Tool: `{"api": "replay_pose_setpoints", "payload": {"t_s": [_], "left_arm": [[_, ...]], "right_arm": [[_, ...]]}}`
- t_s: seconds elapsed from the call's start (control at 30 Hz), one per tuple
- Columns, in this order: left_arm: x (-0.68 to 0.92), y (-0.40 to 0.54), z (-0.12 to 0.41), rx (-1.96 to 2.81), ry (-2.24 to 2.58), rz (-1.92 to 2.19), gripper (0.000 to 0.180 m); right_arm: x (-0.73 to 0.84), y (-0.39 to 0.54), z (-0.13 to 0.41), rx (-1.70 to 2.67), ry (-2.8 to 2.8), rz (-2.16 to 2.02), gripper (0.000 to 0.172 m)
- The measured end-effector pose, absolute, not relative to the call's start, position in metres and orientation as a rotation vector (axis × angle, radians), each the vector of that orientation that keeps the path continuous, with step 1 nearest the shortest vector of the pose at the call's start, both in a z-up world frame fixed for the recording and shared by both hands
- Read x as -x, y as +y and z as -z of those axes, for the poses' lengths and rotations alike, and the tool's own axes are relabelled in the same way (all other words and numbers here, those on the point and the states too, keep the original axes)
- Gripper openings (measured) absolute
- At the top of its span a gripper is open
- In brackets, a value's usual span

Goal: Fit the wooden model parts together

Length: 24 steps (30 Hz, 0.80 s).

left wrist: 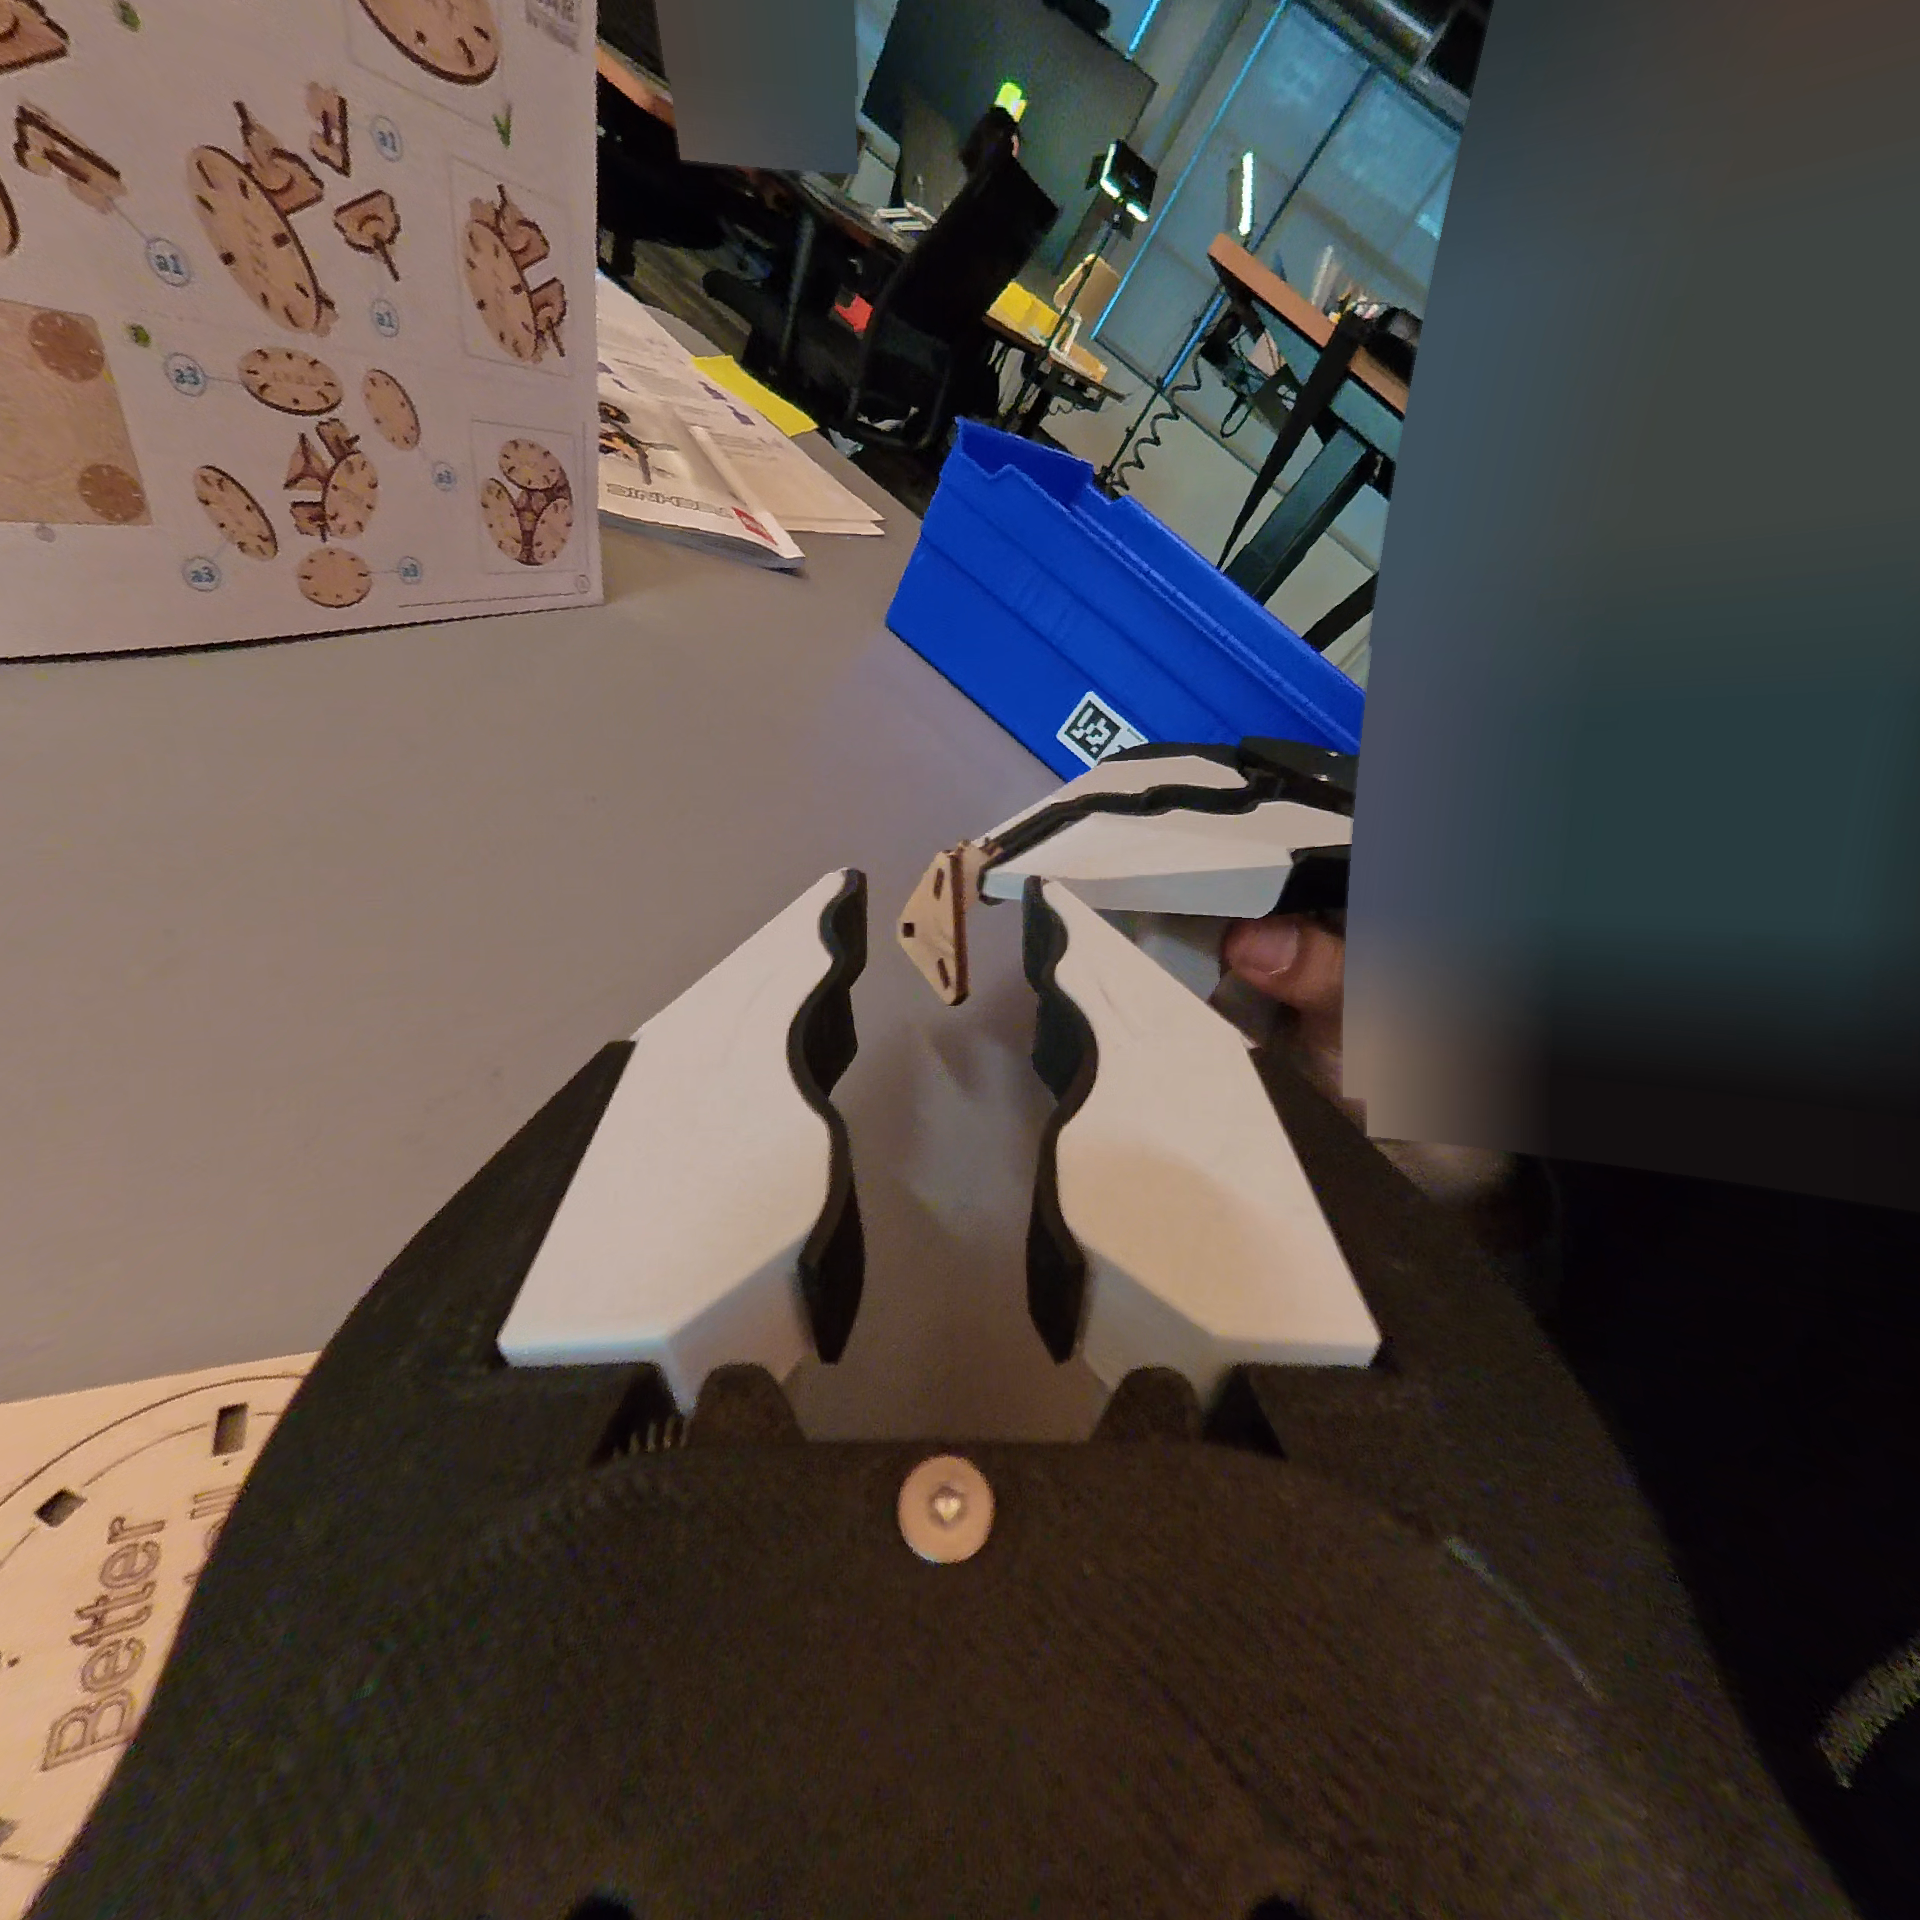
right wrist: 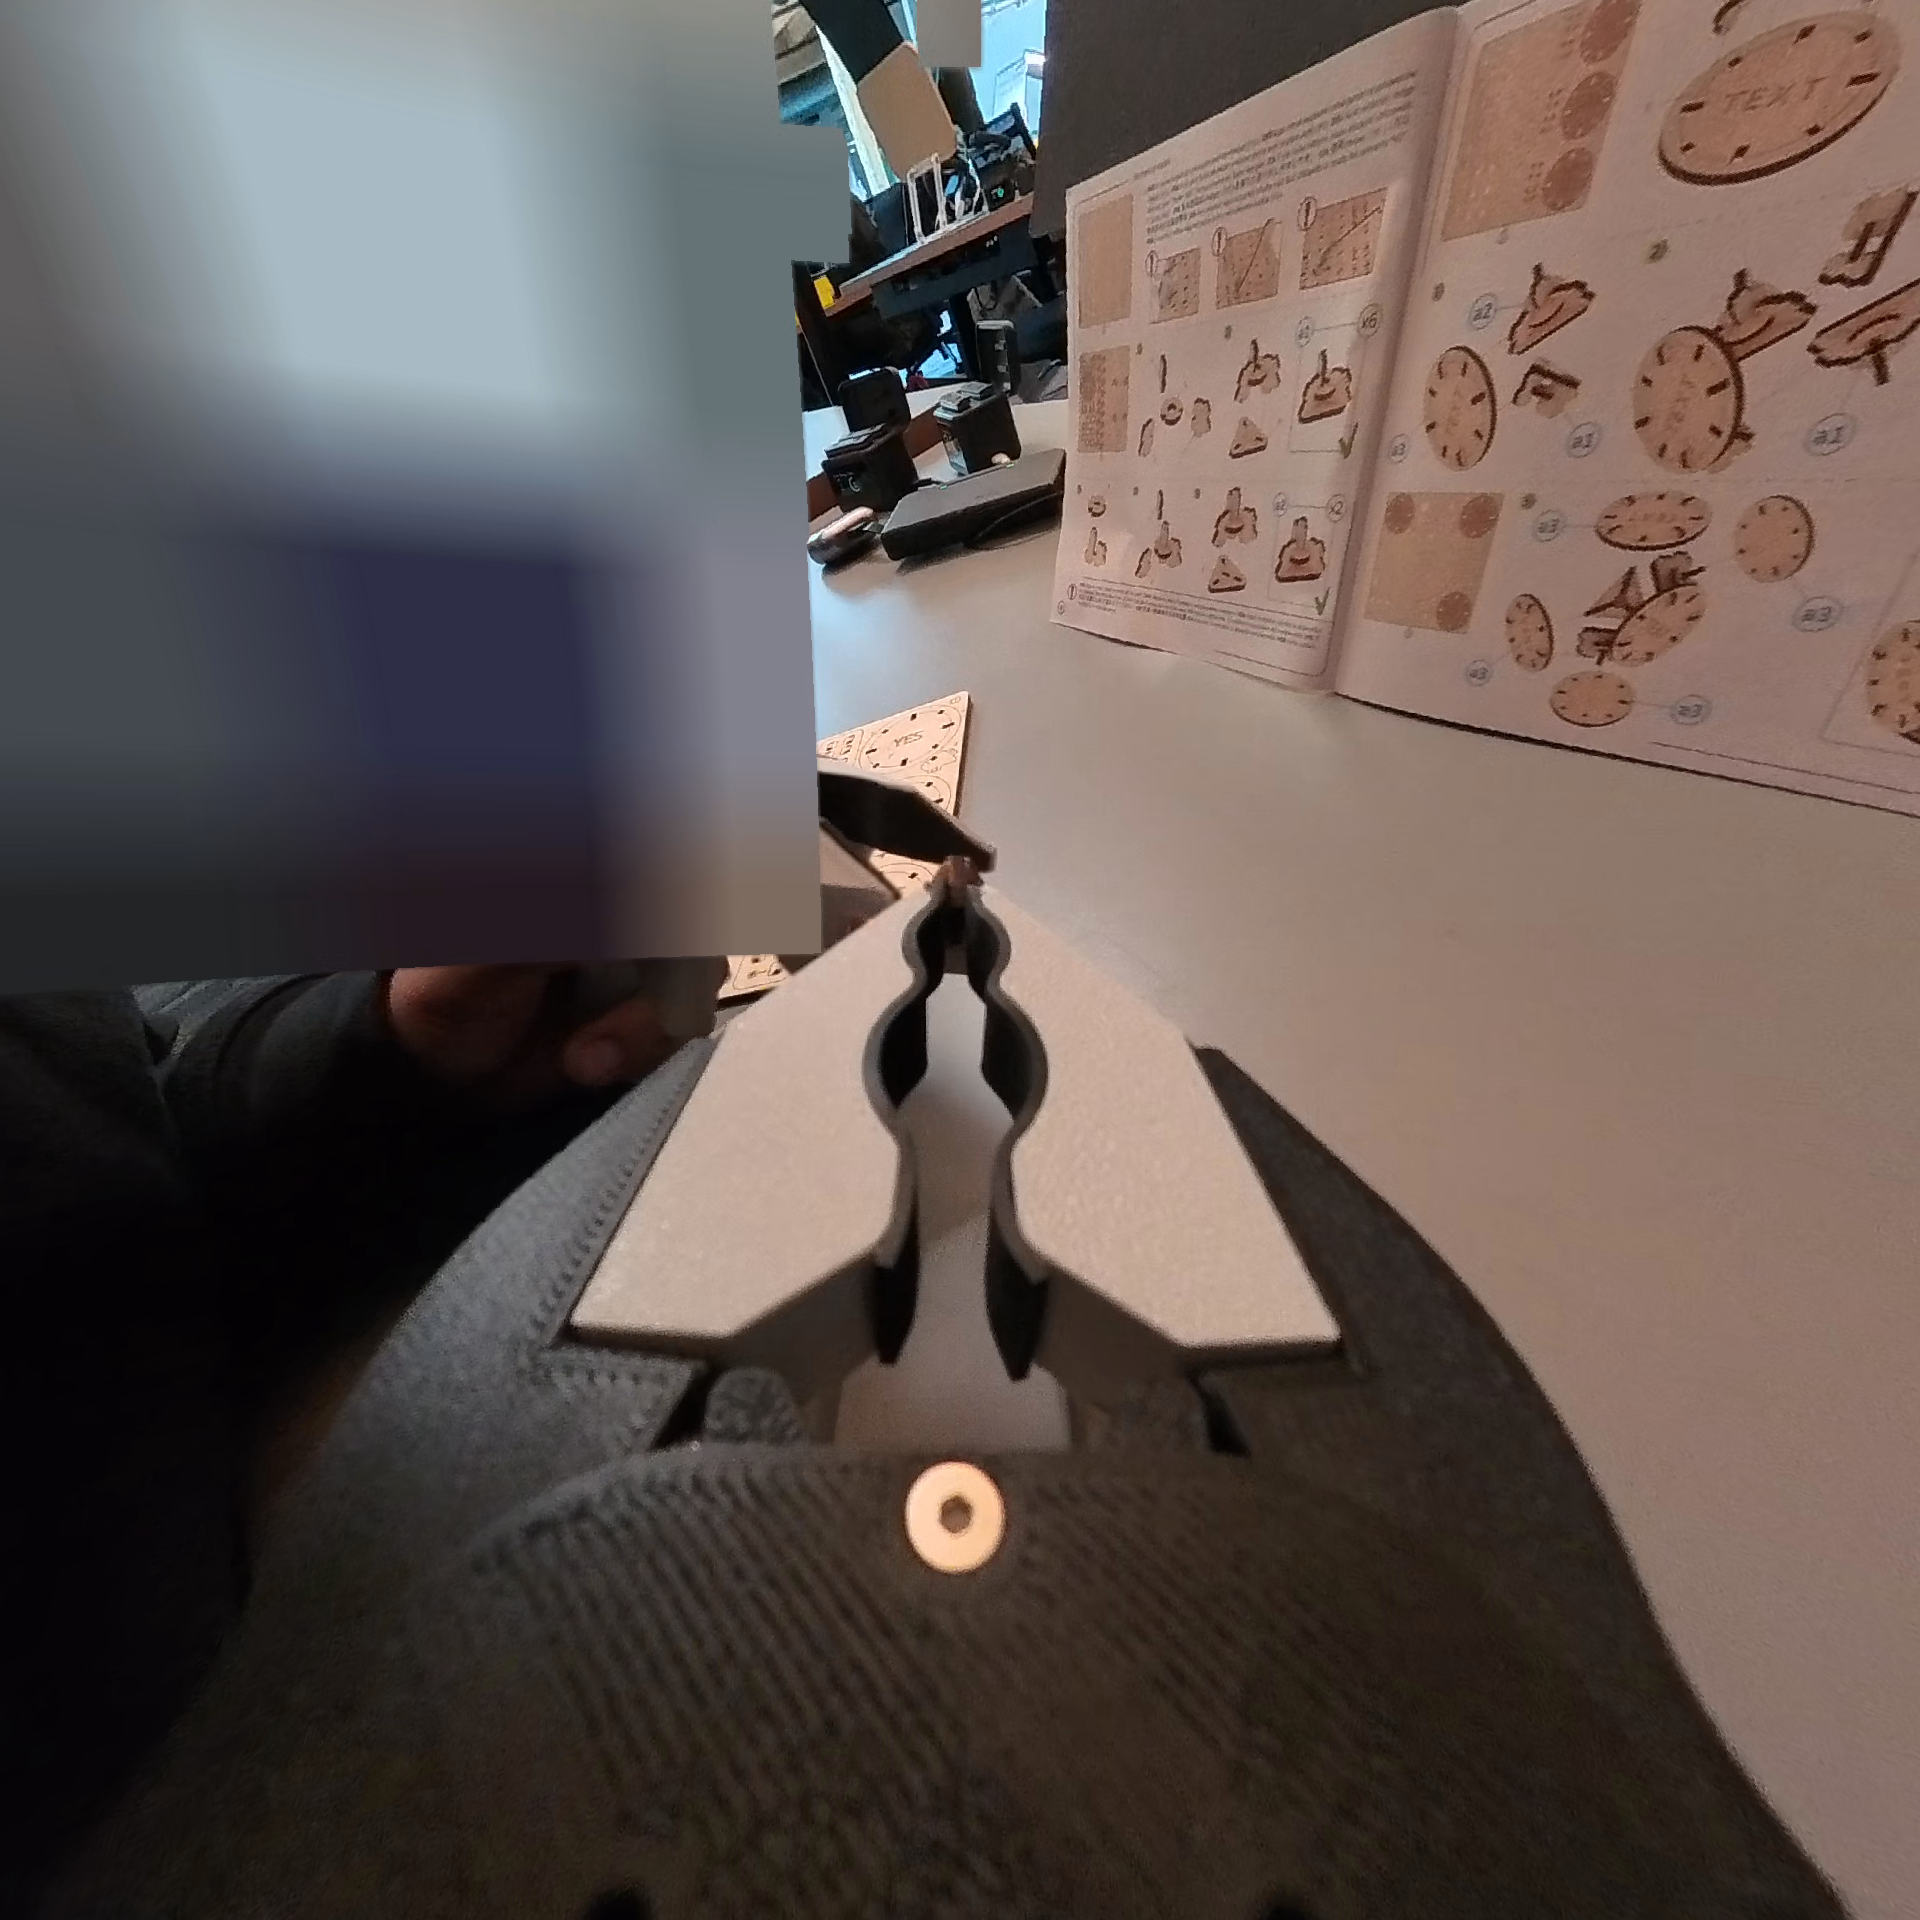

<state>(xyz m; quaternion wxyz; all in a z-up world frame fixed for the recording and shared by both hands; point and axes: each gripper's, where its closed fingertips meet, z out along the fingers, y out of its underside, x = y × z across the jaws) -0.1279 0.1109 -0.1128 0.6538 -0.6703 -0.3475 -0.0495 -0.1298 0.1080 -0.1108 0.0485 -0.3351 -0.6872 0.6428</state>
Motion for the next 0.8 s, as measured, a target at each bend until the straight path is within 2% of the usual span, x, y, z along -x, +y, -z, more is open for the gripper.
{"api": "replay_pose_setpoints", "payload": {"t_s": [0.8], "left_arm": [[0.133,0.108,0.125,1.504,-0.839,0.170,0.030]], "right_arm": [[0.127,0.105,0.109,1.051,-2.090,-2.001,0.002]]}}
